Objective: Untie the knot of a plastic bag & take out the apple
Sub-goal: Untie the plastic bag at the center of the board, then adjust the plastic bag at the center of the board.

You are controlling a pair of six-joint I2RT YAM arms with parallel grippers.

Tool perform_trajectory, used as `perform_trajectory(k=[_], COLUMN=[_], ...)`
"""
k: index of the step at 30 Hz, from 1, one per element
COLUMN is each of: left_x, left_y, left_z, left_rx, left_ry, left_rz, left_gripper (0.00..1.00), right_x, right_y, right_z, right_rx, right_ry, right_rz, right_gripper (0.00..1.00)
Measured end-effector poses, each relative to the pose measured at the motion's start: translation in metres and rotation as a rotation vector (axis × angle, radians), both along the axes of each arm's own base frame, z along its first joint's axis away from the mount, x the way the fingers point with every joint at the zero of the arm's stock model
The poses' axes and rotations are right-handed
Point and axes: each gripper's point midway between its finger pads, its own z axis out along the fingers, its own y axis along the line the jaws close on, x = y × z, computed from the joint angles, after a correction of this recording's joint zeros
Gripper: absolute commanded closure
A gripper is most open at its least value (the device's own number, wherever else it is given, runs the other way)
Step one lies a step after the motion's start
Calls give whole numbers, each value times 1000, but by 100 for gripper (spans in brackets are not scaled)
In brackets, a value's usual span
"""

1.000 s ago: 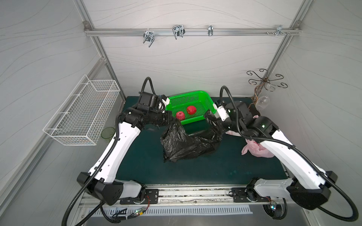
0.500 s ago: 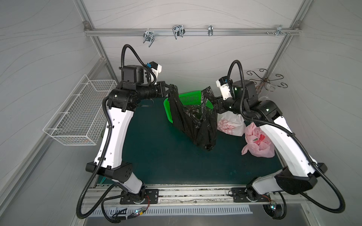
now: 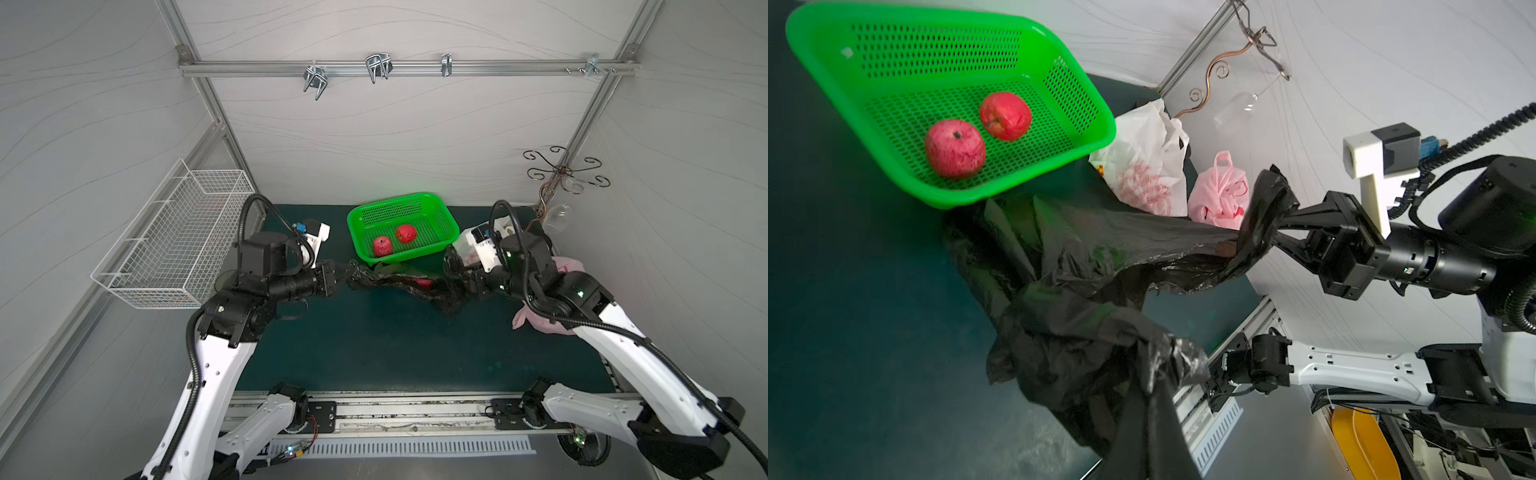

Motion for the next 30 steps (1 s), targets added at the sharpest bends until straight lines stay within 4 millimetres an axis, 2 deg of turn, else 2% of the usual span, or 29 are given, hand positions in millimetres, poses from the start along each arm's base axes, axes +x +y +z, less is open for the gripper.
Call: perform_trajectory(k=[4,5,6,7,9,11,13,16,19,22,24,25,28,30], left_x=[-26,-31,-36,-40,-48,-51,-49,-38,-26,-14,-4,1,4,-5], left_y=[6,7,8,10,14,21,27,33,33,18,1,-8,-37,-57], left_z=[-39,-47,-54,-59,-61,-55,-41,-7,20,27,21,12,-28,-51], left_rx=[-26,-31,-33,-33,-27,7,45,95,106,57,6,-11,27,97], left_ry=[72,85,91,97,94,69,48,-23,-92,-98,-77,-48,54,106], left_rz=[23,28,32,38,54,76,98,122,125,65,-6,-46,-174,-265], left_gripper=[100,85,65,52,38,31,30,30,41,54,55,52,44,43], right_x=[-33,-39,-42,-44,-45,-44,-40,-40,-44,-56,-68,-74,-95,-109], right_y=[-13,-17,-20,-23,-29,-36,-41,-48,-47,-35,-24,-18,1,12], right_z=[-36,-44,-50,-56,-63,-60,-53,-31,-3,12,12,10,5,0], right_rx=[-5,-10,-12,-15,-36,-55,-66,-51,-2,29,26,20,2,-13], right_ry=[34,33,39,44,47,41,19,-33,-84,-112,-114,-112,-110,-103], right_rz=[1,-3,-13,-26,-56,-99,-136,-163,-145,-61,9,49,171,246], right_gripper=[100,90,73,60,45,40,39,39,39,42,43,43,42,42])
